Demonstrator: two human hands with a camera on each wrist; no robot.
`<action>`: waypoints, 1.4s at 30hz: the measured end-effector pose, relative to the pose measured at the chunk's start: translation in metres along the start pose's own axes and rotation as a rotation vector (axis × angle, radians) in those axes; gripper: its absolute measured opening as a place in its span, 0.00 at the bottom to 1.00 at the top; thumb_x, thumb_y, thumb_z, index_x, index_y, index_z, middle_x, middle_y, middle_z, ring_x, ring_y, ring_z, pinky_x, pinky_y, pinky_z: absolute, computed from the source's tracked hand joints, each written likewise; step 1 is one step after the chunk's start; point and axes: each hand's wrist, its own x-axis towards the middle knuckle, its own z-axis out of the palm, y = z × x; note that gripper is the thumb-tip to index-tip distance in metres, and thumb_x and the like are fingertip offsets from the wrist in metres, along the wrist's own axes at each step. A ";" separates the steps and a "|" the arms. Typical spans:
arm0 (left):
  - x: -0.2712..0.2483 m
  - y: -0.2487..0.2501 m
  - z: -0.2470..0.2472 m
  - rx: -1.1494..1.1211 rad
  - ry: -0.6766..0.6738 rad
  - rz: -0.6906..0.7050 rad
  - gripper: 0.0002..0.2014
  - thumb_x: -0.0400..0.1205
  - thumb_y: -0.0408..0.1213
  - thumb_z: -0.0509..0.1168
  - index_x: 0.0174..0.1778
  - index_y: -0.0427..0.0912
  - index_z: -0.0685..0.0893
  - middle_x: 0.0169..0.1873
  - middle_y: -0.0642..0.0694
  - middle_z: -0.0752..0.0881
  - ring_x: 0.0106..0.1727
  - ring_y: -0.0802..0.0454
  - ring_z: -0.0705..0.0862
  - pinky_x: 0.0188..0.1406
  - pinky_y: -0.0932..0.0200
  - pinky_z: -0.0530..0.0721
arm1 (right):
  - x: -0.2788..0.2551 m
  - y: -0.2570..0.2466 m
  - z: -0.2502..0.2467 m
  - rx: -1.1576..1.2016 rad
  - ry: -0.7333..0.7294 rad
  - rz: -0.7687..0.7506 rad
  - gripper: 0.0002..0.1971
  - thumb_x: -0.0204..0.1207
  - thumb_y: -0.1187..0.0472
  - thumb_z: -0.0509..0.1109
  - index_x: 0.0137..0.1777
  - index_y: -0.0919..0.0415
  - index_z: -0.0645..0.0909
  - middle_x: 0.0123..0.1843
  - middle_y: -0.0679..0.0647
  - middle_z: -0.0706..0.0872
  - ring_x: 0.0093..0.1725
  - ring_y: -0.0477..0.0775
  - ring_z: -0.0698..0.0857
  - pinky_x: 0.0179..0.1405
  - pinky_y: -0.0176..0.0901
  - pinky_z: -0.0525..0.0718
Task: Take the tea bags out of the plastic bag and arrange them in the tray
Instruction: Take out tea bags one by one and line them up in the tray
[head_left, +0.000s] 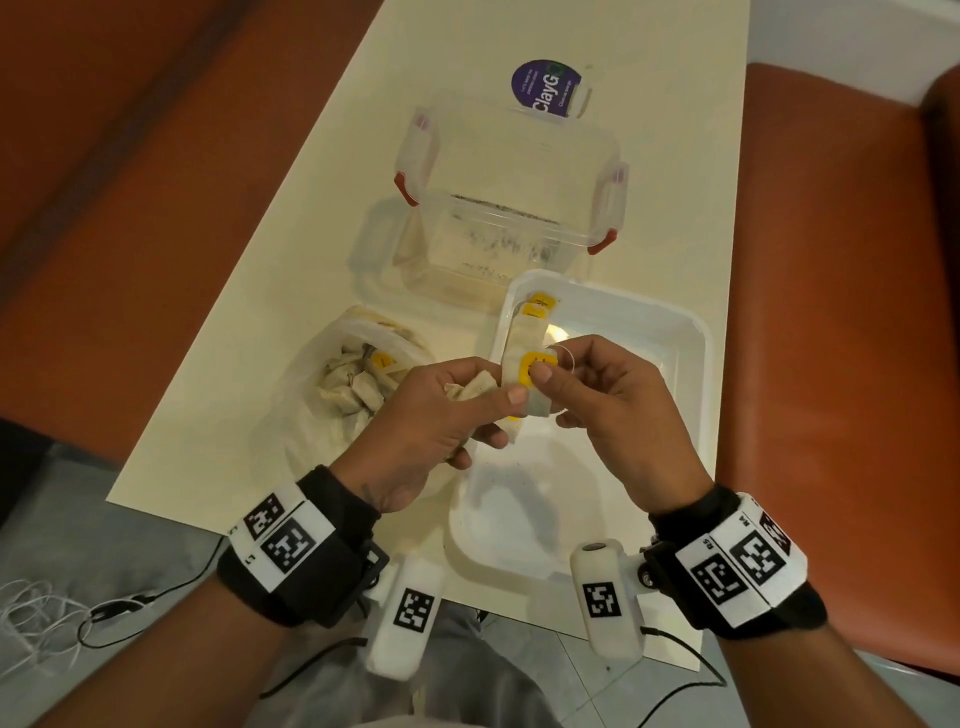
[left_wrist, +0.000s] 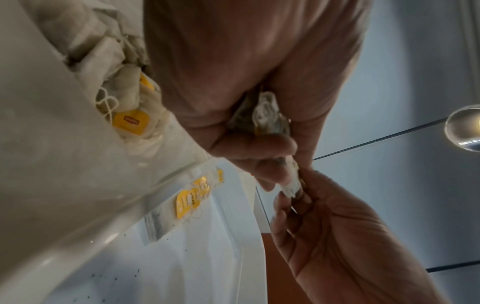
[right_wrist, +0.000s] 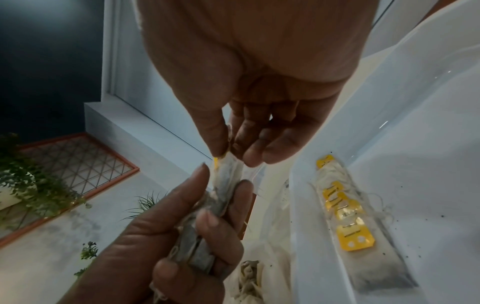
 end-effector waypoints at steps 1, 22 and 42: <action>0.000 -0.001 0.000 0.002 0.006 0.004 0.04 0.78 0.43 0.75 0.46 0.50 0.90 0.35 0.54 0.89 0.33 0.57 0.85 0.22 0.65 0.71 | 0.000 0.001 0.000 -0.009 -0.008 0.007 0.05 0.77 0.57 0.76 0.45 0.58 0.86 0.34 0.56 0.85 0.34 0.48 0.82 0.38 0.44 0.82; -0.009 -0.016 -0.018 0.269 -0.030 -0.010 0.15 0.76 0.37 0.78 0.55 0.53 0.84 0.42 0.48 0.88 0.31 0.56 0.86 0.20 0.62 0.75 | 0.013 0.008 -0.001 -0.235 -0.242 0.148 0.05 0.74 0.63 0.80 0.44 0.61 0.86 0.40 0.67 0.90 0.36 0.52 0.86 0.38 0.44 0.81; -0.019 -0.014 -0.048 0.155 0.047 -0.154 0.11 0.80 0.37 0.73 0.57 0.47 0.83 0.48 0.43 0.93 0.34 0.56 0.85 0.21 0.65 0.73 | 0.047 0.061 0.010 -0.625 -0.234 0.323 0.05 0.77 0.59 0.76 0.45 0.54 0.82 0.34 0.51 0.92 0.32 0.45 0.90 0.37 0.39 0.86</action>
